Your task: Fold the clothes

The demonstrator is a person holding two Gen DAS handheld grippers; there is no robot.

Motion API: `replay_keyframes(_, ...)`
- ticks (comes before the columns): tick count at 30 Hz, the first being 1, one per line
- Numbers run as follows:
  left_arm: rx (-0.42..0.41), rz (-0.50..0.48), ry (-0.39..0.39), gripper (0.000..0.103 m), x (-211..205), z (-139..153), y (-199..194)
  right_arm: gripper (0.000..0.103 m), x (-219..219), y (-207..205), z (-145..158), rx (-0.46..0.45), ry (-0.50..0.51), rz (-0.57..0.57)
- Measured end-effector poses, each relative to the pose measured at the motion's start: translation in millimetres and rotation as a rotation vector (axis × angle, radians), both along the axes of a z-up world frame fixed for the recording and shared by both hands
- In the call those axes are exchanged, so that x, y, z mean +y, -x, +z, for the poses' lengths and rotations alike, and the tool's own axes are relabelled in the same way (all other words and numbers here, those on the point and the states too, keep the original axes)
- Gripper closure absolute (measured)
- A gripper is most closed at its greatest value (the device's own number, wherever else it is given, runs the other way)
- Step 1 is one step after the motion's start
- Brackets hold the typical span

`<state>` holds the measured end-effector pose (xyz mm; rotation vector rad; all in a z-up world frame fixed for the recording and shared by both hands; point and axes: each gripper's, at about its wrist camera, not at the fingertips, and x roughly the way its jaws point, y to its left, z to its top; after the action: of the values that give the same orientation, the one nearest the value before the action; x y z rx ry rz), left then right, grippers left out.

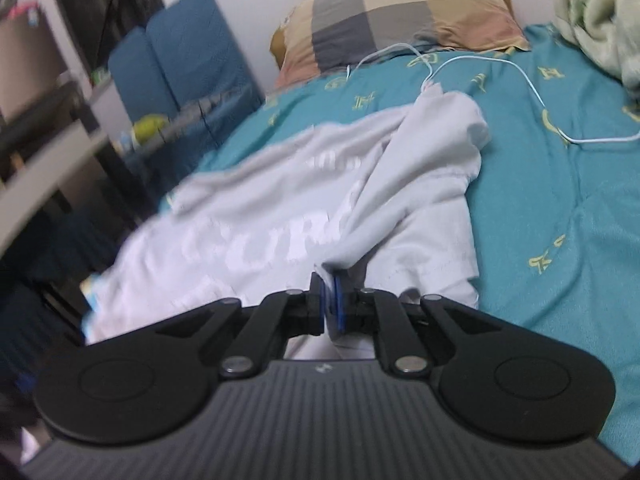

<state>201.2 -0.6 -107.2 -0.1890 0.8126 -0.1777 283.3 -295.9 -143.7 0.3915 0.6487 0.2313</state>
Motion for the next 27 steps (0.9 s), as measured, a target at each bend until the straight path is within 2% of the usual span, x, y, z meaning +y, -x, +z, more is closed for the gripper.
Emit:
replay_keyframes(2,0.004,-0.001,0.003,0.037,0,-1,0,0.089,-17,7,9,-0.015,-0.118,-0.059)
replay_keyframes(3,0.006,-0.001,0.005,0.037,-1,-2,0,0.079,-25,10,14,-0.023,-0.177,-0.088)
replay_keyframes(4,0.008,-0.002,0.007,0.037,-1,-2,0,0.065,-38,13,15,-0.038,-0.234,-0.122)
replay_keyframes(6,0.011,-0.003,0.01,0.037,-1,-3,1,0.054,-61,13,18,-0.062,-0.322,-0.198)
replay_keyframes(11,0.021,-0.005,0.018,0.037,-2,-6,1,0.054,-113,4,-1,0.0,-0.449,-0.372)
replay_keyframes(16,0.039,-0.014,0.018,0.037,-6,-11,0,0.054,-111,-22,-37,0.161,-0.474,-0.289)
replay_keyframes(18,0.041,-0.021,0.014,0.037,-8,-12,-1,0.055,-97,-27,-42,0.191,-0.455,-0.246)
replay_keyframes(20,0.041,-0.025,0.007,0.037,-9,-14,-1,0.063,-84,-29,-42,0.188,-0.428,-0.206)
replay_keyframes(21,0.042,-0.024,0.007,0.037,-8,-14,-1,0.085,-80,-30,-39,0.191,-0.398,-0.2)
replay_keyframes(22,0.043,-0.023,0.008,0.037,-8,-15,-2,0.091,-76,-30,-35,0.188,-0.358,-0.209)
replay_keyframes(27,0.046,-0.018,0.019,0.037,-5,-16,-2,0.095,-89,-16,3,0.079,-0.215,-0.318)
